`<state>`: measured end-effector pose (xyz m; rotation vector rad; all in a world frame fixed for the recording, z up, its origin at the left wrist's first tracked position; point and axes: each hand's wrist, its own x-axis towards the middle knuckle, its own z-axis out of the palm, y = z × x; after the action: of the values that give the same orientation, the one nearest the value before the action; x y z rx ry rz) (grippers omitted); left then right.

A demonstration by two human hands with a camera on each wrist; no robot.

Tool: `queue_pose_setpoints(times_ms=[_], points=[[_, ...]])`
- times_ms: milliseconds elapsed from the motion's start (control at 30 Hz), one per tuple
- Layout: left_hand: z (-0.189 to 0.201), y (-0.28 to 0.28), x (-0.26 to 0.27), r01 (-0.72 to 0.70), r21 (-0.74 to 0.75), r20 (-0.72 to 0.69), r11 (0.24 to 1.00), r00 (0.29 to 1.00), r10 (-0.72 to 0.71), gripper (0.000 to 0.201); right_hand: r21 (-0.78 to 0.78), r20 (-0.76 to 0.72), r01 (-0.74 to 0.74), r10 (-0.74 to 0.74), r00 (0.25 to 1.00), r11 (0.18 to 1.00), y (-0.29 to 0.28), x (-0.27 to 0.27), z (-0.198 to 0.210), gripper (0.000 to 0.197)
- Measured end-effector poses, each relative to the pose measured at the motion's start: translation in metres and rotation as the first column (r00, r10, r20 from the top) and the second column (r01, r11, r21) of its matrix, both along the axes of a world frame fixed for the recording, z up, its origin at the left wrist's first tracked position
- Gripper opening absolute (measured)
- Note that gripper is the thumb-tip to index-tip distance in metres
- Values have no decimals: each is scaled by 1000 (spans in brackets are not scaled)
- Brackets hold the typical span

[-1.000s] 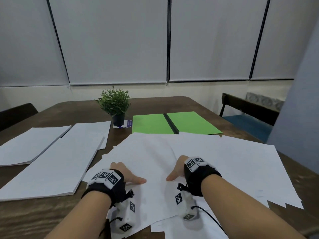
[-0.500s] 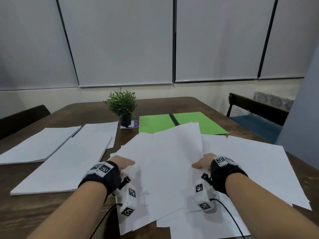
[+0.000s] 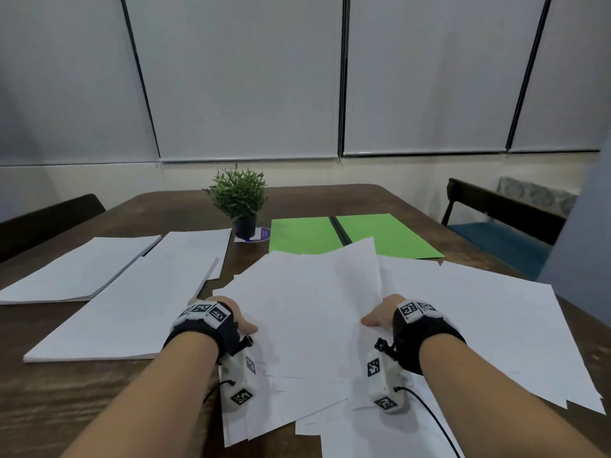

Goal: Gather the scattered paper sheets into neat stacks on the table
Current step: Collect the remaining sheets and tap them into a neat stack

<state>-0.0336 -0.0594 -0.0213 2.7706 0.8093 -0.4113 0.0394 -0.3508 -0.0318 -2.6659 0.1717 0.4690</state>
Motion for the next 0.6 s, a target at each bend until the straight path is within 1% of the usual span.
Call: queue_pose_setpoints(times_ms=[100,233,333,467,533,600], points=[[-2,4,5,4,4,2,1000,1000,-4,80,-47,0,-7,7,1000,999,4,-3,4,58],[-3,7,11,9,-4,55,1000,998,-9,83,-108,-9,-41,40,999,993,7,-4,6,52],[-6,11,12,-44,-69,120,997,991,52,78,-120,-11,-55,54,999,991,8,-4,7,49],[-9,25,20,-153,-198,168,968,968,188,73,-119,-20,-57,55,998,991,8,-3,10,51],[-9,31,21,-147,-231,232,962,952,202,70,-115,-19,-61,59,998,991,8,-4,11,51],[-7,35,21,-114,-261,295,959,936,192,57,-115,-12,-60,59,998,992,8,-6,12,51]])
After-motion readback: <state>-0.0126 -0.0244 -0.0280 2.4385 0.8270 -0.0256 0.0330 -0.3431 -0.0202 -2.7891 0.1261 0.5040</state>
